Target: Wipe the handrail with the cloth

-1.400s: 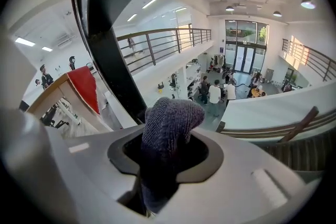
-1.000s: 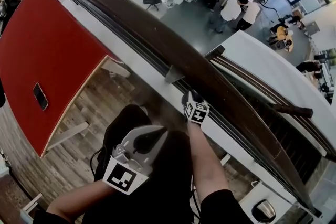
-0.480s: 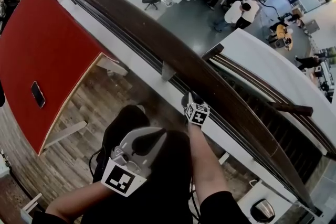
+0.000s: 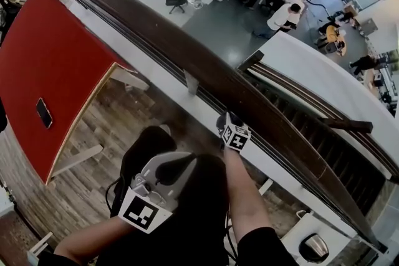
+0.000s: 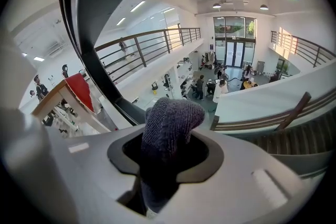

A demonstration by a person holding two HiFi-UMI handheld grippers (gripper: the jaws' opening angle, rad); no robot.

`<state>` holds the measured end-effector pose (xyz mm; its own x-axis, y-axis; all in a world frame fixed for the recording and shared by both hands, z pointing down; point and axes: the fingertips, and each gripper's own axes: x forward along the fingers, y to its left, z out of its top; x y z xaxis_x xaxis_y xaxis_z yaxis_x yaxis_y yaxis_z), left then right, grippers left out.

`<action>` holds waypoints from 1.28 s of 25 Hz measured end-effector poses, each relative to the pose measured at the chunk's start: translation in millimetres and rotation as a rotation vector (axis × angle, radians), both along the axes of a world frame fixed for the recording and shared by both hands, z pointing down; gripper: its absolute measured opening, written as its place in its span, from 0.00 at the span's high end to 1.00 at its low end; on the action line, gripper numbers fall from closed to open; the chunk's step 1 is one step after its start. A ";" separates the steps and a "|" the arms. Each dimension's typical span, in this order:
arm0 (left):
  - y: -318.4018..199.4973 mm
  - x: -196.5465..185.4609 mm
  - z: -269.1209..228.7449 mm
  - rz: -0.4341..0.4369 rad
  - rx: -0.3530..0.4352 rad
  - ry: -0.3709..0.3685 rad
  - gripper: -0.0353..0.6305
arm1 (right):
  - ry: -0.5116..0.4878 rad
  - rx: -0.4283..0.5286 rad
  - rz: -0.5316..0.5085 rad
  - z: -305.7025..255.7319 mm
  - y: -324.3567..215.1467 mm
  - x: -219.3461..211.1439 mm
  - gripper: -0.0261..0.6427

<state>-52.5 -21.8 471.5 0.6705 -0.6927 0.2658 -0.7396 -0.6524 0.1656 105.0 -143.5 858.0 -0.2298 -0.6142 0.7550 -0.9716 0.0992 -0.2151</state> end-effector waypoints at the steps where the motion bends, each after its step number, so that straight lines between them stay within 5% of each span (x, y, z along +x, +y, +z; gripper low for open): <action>1: 1.1 0.3 -0.3 -0.001 -0.001 0.000 0.95 | -0.002 0.004 -0.001 0.2 1.2 1.3 0.76; 32: 22.8 28.8 -6.5 -0.055 -0.023 -0.058 0.95 | -0.013 -0.003 -0.032 -1.4 28.8 48.9 0.77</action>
